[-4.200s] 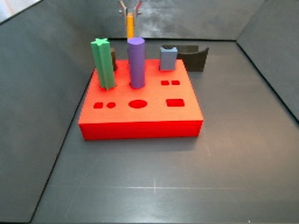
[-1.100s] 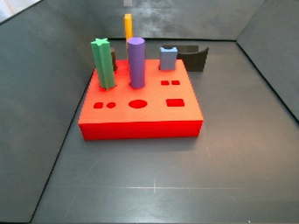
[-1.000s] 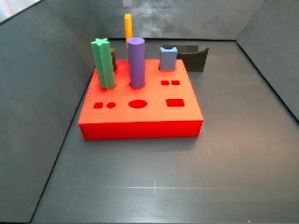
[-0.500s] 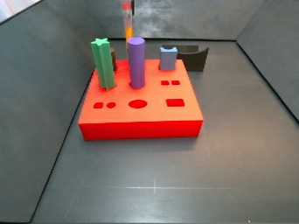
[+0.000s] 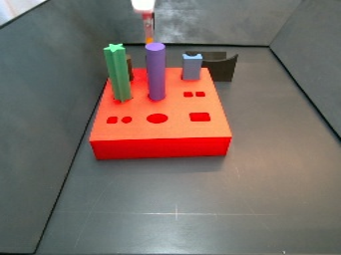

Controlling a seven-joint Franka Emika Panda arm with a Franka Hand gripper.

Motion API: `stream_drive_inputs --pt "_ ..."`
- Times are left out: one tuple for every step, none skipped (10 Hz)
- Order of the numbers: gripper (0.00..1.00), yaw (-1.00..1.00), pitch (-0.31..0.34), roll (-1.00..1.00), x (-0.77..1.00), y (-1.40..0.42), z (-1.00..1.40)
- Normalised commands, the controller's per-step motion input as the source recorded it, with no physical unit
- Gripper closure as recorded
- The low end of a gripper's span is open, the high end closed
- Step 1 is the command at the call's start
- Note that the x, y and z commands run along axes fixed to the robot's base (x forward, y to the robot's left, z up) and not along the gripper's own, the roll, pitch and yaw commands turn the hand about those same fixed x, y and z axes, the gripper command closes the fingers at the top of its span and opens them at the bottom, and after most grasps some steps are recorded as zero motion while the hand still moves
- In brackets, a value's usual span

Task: Pick up the square-circle object. Move up. Rotate the square-circle object. Move to above the board. Insert the square-circle object.
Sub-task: Move to above the board.

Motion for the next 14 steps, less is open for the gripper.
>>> stream_drive_inputs --pt "1.0 0.03 -0.112 -0.27 0.0 -0.18 1.0" --pt "1.0 0.02 -0.057 -0.24 -0.01 -0.16 1.0" --pt "1.0 0.0 -0.016 -0.22 -0.01 -0.14 1.0" --pt "1.0 -0.01 0.009 -0.2 -0.01 -0.13 1.0" --pt "1.0 -0.01 0.036 -0.18 0.0 -0.12 1.0" --pt "1.0 -0.01 0.054 -0.17 0.01 -0.11 1.0" --pt "1.0 -0.01 0.065 -0.15 0.01 -0.1 1.0" --pt "1.0 -0.01 0.073 -0.13 0.01 -0.07 0.93" --pt "1.0 -0.01 0.073 -0.13 0.02 -0.06 0.81" --pt "1.0 -0.01 0.075 -0.11 0.02 -0.04 0.58" --pt "1.0 0.0 0.079 -0.11 0.01 -0.03 0.4" --pt "1.0 0.0 0.081 -0.1 0.01 -0.01 0.18" --pt "1.0 1.0 0.074 0.04 0.19 -1.0 0.25" --pt "1.0 1.0 0.073 0.05 0.19 -1.0 0.23"
